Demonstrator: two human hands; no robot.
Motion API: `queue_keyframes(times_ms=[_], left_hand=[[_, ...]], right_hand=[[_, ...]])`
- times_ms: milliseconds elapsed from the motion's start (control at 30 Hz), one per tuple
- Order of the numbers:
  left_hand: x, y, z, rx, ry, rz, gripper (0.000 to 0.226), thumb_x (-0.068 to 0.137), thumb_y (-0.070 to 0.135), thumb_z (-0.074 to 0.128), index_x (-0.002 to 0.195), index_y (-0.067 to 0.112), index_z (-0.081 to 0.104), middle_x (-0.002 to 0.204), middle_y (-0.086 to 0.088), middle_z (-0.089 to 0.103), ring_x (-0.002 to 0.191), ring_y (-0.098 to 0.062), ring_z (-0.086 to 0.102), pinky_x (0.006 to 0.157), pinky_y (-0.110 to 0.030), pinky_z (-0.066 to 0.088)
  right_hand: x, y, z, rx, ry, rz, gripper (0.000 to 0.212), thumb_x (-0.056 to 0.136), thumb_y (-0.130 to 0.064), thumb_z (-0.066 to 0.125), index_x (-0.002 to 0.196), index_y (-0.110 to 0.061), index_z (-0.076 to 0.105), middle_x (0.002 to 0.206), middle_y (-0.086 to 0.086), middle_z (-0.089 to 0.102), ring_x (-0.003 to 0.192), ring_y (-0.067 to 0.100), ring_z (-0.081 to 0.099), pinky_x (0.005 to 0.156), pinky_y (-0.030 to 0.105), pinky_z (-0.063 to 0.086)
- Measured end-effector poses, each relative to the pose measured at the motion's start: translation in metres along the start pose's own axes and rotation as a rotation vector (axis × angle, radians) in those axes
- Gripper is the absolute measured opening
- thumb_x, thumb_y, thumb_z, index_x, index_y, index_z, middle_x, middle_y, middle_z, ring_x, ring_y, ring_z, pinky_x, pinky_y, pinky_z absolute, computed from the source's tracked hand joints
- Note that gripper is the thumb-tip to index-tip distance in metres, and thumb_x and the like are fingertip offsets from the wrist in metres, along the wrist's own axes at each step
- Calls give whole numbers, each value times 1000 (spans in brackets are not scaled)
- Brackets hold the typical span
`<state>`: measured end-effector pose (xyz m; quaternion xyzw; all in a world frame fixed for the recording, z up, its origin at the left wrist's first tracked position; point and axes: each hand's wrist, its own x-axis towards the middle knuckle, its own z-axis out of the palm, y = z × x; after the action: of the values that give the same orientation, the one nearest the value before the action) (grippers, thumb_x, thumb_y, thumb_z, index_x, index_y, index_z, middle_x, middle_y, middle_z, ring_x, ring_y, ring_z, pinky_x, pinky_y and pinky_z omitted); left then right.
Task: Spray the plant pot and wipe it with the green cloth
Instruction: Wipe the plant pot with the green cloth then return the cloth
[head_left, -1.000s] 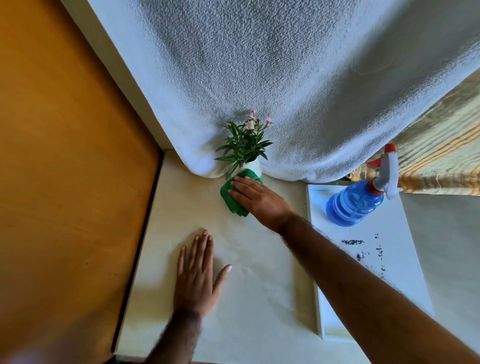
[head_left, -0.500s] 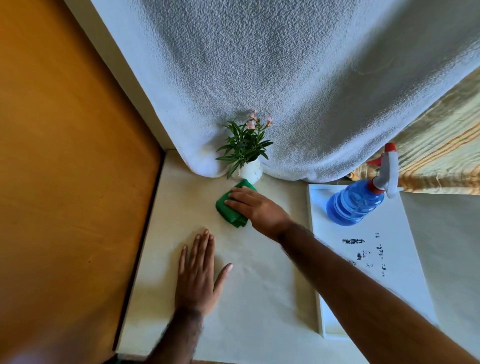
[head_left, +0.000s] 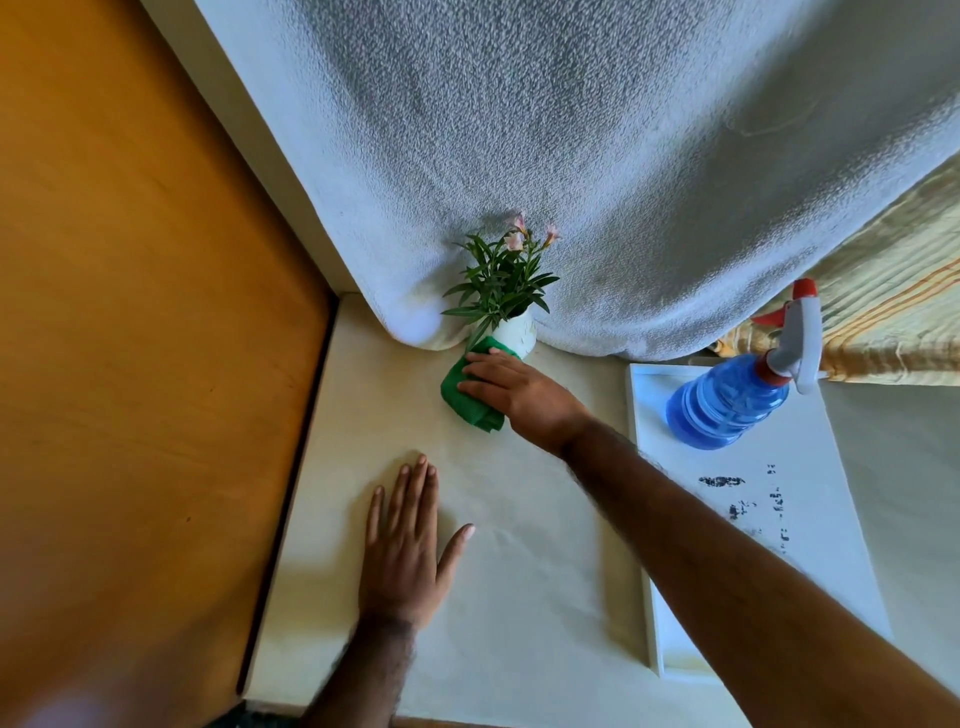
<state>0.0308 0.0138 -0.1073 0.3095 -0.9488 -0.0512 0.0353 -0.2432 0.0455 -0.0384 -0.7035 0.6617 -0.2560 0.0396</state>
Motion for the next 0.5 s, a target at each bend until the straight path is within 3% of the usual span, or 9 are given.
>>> queue_keyframes(times_ms=[233,400,500], left_hand=[[-1,-1,2,15,57,23,83,101,64,43,161,8,30,170,-11,33,156,-28,34,121,-58,39],[0,1,-1,14,40,16,81,101,64,40,159,7,33,169,-11,35,155,-29,36,121,-58,40],[0,1,-3,2,17,12,82,101,64,38,160,8,32,170,-10,33,156,-28,34,122,-57,38]], right_hand=[[-9,-5,15,131,-7,142,43,87,23,54,125,7,67,133,28,63,132,45,54,115,56,37],[-13,-10,20,258,29,290,60,77,28,54,130,3,65,138,23,61,135,38,52,118,45,36],[-12,-16,17,227,34,253,63,74,31,53,129,3,66,136,22,62,135,39,53,116,48,38]])
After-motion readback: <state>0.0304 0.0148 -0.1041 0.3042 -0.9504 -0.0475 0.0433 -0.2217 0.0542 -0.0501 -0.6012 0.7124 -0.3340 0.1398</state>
